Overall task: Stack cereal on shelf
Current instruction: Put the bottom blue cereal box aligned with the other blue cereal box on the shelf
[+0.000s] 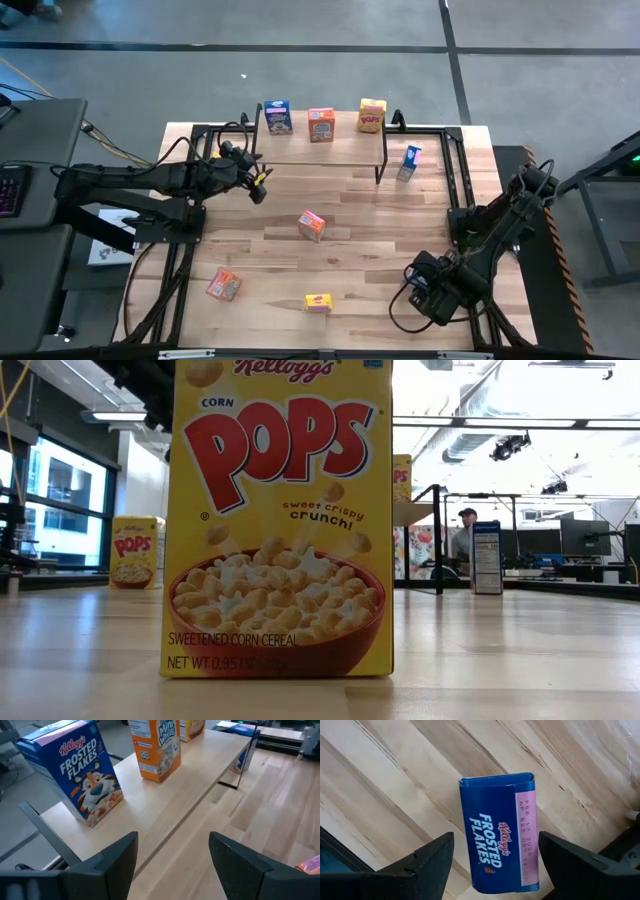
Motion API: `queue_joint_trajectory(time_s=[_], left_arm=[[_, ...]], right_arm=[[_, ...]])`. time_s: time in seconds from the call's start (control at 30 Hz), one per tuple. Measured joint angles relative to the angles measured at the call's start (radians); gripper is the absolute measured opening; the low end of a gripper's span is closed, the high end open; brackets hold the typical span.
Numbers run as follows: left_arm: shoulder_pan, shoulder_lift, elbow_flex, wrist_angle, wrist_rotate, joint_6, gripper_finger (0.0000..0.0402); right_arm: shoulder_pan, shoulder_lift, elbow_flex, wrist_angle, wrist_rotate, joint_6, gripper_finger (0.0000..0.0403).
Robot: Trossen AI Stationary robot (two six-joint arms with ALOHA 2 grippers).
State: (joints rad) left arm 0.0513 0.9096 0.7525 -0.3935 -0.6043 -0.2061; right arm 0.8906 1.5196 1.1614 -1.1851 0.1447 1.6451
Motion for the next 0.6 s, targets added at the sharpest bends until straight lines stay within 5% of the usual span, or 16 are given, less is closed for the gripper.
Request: queue_joint_trajectory(time_s=[0.27,0.6], left_arm=[[0.000,0.000,0.000,0.000,0.001,0.100,0.0235],[0.001,0.000,0.000,0.006,0.026,0.104,0.0235]], right_arm=[[0.000,0.025,0.000,0.000,-0.039,-0.001,0.0271],[0.000,0.053,0.000,0.003,-0.041,-0.003,0.0197]])
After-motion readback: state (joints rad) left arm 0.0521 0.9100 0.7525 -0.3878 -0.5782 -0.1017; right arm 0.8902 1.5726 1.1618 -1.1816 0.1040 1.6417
